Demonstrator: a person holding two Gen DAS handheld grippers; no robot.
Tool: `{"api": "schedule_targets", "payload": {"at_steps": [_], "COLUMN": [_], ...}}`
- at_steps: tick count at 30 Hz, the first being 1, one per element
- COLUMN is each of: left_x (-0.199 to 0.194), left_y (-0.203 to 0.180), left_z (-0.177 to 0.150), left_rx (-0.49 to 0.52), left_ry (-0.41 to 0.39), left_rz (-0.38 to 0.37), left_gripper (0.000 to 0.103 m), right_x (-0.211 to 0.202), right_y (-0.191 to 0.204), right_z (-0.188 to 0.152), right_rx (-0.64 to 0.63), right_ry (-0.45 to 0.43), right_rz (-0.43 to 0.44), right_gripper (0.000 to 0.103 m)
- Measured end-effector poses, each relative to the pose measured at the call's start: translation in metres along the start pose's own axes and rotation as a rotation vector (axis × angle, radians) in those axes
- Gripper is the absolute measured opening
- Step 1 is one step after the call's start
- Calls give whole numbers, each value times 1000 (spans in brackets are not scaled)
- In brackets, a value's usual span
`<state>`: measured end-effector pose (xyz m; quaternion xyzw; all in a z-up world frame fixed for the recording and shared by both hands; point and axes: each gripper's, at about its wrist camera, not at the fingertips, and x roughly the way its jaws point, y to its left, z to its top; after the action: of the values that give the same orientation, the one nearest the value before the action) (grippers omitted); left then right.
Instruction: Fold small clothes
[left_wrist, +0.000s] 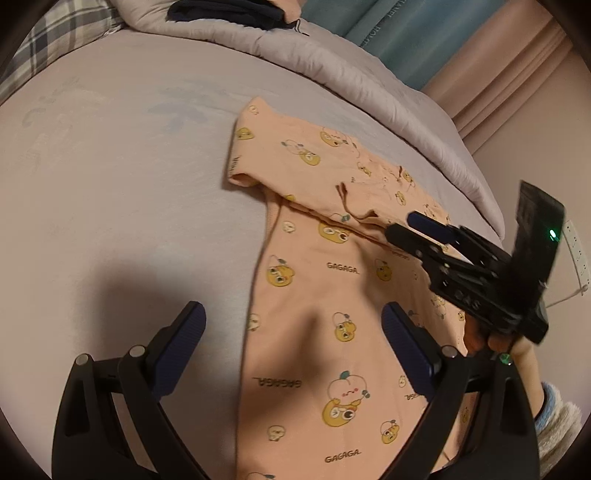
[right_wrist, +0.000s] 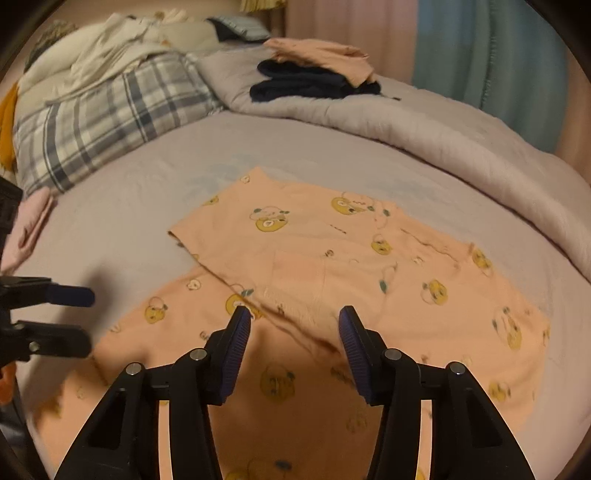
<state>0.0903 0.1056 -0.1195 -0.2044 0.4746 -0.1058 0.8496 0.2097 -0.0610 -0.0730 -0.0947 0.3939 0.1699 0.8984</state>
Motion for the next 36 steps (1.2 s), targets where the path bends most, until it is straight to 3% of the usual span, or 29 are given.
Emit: {"api": "schedule_targets", "payload": {"at_steps": [3, 6, 8, 11, 13, 16, 19, 21, 25, 26, 29, 32, 36], "left_x": [-7, -8, -7, -12, -14, -14, -11, -8, -1, 0, 2, 3, 1], "left_y": [11, 18, 17, 20, 21, 19, 16, 15, 9, 7, 4, 5, 6], "left_z": [-2, -1, 0, -1, -2, -2, -1, -2, -1, -1, 0, 3, 5], "left_rx": [-18, -44, -54, -57, -59, -55, -45, -48, -43, -36, -25, -21, -27], "left_ry": [1, 4, 6, 8, 11, 14, 22, 26, 43, 45, 49, 52, 44], "left_rz": [-14, -35, -50, -56, -57, -60, -55, -58, -63, -61, -57, -50, -44], "left_gripper": [96, 96, 96, 96, 96, 96, 96, 96, 96, 96, 96, 96, 96], "right_x": [10, 19, 25, 20, 5, -32, -76, -88, -75, -74, -82, -85, -69], "right_y": [-2, 0, 3, -4, -20, -64, -108, -130, -157, -161, -173, -181, -185], "right_z": [4, 5, 4, 1, 0, -15, -53, -78, -118, -127, -138, -136, -125], "right_rx": [-29, -58, -91, -39, 62, 316, 541, 647, 794, 819, 889, 909, 898], "right_ry": [39, 81, 115, 88, 30, -107, -252, -295, -187, -159, -189, -201, -139], "right_rz": [1, 7, -16, 8, 19, 33, -12, -41, 11, 26, 71, 108, 141], "right_gripper": [43, 29, 9, 6, 6, 6, 6, 6, 9, 18, 36, 36, 36]}}
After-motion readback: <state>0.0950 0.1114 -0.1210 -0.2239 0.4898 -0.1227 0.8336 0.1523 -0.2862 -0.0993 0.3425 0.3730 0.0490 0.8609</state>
